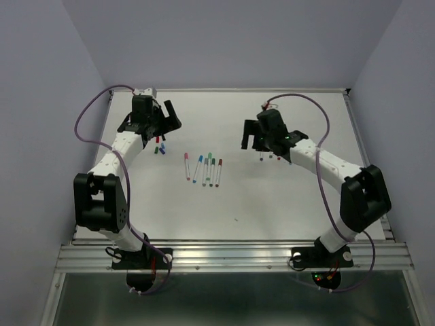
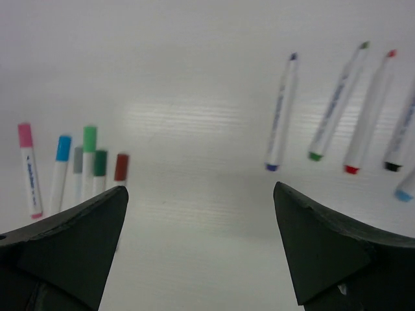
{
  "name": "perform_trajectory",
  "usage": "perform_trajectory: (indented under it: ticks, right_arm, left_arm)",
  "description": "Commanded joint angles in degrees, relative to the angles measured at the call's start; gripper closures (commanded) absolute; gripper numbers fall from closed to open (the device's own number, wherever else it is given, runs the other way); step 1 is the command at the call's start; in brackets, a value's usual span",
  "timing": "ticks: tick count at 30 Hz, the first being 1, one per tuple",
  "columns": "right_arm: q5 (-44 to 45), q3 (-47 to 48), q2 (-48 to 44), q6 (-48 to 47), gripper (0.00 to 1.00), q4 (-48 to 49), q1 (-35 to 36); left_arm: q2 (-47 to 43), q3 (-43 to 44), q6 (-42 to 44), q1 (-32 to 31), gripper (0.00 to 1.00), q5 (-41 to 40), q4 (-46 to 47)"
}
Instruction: Open the pen caps
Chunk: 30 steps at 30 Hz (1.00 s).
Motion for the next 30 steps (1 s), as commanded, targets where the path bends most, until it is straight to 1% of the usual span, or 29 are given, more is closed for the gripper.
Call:
perform_trajectory:
  ticks: [1,3,7,8,11,13,18,25,30]
  right_arm:
    - [3.61,5.37,6.65,5.81,0.0,-5.81,7.71]
    - [7.1,9.83,11.47,8.27,0.0,-10.73,11.12]
    - [7.39,15.47,18.86,9.25,0.0,-15.04,15.08]
    - [8.09,18.8,20.45,9.42,0.0,-17.4,16.57]
    - [9.32,23.99,25.37,9.95,0.0,-20.58,17.98]
    - [9.06,25.68,27.57,10.21,0.0,-21.63,18.6]
    - [8.1,29.19,30.13,10.83,0.0,-22.78,19.65]
    - [9.32,33.68,35.22,12.67,0.0,-27.88,20.71]
    - [8.8,33.77,36.37,13.73,0.04,-28.85,21.24]
  left_arm:
    - [-2.81,-1.35,0.6,0.0,0.01,0.5,1.59]
    - [-3.33,-1.7,0.6,0.0,0.01,0.06,1.41]
    - [-4.3,-2.76,0.95,0.0,0.01,-0.73,1.85]
    - [-4.56,-2.93,0.95,0.0,0.01,-0.91,1.76]
    - [-4.65,-3.46,1.22,0.0,0.01,-0.91,1.85]
    - [-4.48,-3.46,1.39,0.0,0.01,-1.0,1.85]
    - [-4.3,-3.81,1.3,0.08,0.01,0.14,2.55]
    - [-4.04,-3.81,1.66,0.0,0.01,0.32,2.64]
    - [-4.04,-3.81,1.66,0.17,0.01,0.32,2.64]
